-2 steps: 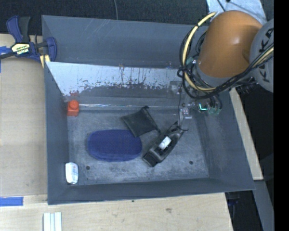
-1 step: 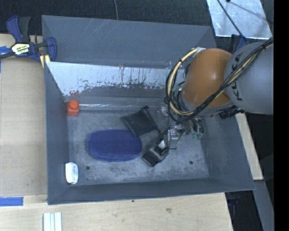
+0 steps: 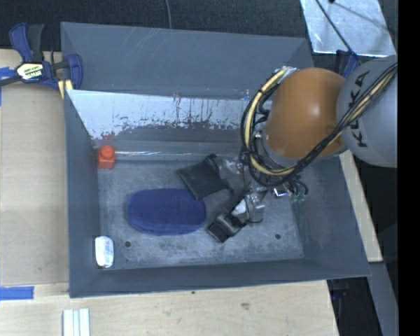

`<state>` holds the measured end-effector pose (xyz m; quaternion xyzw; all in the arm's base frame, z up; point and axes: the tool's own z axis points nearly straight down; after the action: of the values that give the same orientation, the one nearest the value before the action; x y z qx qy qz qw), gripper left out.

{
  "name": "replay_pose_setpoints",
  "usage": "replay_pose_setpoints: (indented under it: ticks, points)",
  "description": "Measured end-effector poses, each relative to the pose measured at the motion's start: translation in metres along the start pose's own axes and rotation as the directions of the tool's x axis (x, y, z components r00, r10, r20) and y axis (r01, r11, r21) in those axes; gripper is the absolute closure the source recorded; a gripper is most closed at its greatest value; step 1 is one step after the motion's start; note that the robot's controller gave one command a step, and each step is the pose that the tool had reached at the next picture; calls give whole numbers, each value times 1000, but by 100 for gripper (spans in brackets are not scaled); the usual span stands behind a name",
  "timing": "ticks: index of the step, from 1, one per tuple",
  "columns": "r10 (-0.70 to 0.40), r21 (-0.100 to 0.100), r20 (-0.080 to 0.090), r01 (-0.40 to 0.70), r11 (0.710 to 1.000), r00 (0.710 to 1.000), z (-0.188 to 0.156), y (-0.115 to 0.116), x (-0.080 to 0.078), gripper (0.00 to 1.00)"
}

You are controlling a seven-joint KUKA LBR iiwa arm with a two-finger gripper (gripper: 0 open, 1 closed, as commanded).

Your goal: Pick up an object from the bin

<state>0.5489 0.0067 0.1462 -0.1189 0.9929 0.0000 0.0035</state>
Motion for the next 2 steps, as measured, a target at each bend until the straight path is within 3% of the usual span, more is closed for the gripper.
replay_pose_setpoints:
  ticks: [1, 2]
  points:
    - [-459, 8, 0, 459, 889, 889, 72, -39, -16, 0]
    - [-458, 6, -21, 458, 889, 889, 71, -44, -11, 100]
